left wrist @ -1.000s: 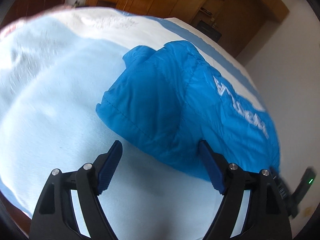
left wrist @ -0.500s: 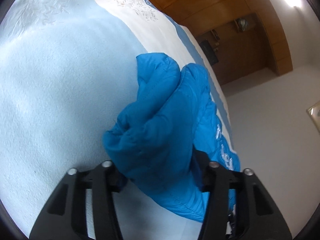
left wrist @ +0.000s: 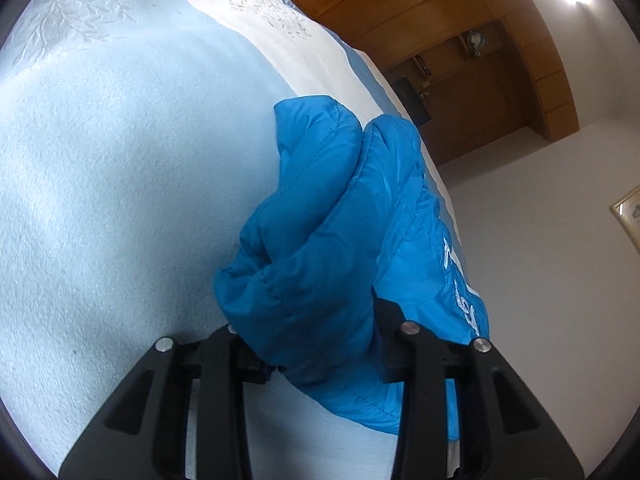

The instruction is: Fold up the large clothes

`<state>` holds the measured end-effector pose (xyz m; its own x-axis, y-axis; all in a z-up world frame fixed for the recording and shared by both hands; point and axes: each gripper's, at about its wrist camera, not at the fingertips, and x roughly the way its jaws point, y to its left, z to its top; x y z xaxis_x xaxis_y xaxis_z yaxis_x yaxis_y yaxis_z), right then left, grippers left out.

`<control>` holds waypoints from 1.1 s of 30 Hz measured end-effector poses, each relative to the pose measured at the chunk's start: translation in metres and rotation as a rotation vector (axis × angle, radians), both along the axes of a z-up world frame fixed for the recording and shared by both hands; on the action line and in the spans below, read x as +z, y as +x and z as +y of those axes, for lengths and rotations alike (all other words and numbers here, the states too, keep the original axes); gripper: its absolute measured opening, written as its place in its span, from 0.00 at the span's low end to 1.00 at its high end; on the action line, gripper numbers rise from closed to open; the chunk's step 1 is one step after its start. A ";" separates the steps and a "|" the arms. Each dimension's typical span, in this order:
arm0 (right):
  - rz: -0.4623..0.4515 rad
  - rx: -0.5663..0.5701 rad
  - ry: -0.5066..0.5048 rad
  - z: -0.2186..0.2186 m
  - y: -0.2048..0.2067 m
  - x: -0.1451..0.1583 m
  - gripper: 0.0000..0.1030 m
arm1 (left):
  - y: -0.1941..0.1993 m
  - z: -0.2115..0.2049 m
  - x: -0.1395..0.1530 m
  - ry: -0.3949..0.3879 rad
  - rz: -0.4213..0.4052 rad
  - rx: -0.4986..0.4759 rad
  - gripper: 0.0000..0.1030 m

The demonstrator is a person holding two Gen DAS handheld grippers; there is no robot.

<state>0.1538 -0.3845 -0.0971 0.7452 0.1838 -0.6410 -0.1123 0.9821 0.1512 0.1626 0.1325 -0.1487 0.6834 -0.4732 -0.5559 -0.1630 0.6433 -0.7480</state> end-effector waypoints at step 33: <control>-0.074 0.025 0.120 -0.068 -0.034 0.076 0.41 | 0.004 -0.166 0.192 0.480 -0.357 -0.151 0.30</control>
